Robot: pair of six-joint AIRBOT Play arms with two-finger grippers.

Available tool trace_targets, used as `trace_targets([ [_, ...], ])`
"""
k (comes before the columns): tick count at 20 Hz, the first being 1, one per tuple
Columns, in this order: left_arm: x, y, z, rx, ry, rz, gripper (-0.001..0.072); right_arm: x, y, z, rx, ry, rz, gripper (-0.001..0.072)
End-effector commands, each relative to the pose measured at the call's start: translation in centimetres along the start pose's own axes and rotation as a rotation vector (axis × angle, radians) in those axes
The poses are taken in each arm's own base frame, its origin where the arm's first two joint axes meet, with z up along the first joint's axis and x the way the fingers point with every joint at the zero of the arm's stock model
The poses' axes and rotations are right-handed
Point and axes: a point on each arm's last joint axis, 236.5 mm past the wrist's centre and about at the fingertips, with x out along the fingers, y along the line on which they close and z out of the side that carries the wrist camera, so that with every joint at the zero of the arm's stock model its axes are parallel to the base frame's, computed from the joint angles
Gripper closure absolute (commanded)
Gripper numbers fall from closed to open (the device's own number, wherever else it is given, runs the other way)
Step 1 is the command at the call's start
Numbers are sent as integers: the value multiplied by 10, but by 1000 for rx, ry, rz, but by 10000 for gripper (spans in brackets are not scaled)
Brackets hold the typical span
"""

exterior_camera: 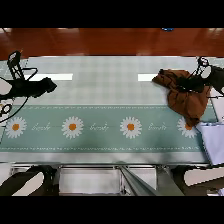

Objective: Fold the shirts.

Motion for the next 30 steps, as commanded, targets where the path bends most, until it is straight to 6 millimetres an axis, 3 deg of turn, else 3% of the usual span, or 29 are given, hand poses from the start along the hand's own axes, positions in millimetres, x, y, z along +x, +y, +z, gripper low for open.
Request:
trace_targets([
  [1,-14,10,12,103,-36,50,203,-36,21,30,-55,-58,69,686],
  [4,-65,18,49,140,-183,102,203,-139,39,91,-146,-276,95,686],
  [7,-115,20,62,103,-304,113,203,-250,58,126,-193,-510,145,686],
  [9,-140,12,59,116,-356,104,203,-310,74,129,-230,-599,202,687],
  [11,-153,7,48,109,-372,89,203,-366,94,129,-278,-704,240,687],
  [14,-152,6,27,81,-346,68,204,-446,132,123,-354,-859,307,687],
  [16,-142,4,13,59,-308,44,203,-487,158,113,-401,-929,365,687],
  [19,-127,1,-6,49,-245,21,204,-527,192,93,-462,-1008,448,687],
  [24,-112,4,-24,45,-196,17,203,-562,241,53,-558,-1061,567,687],
  [28,-109,5,-26,42,-190,19,203,-573,301,3,-670,-1031,725,687],
  [30,-109,5,-26,42,-191,19,204,-567,329,-20,-730,-1001,765,687],
])
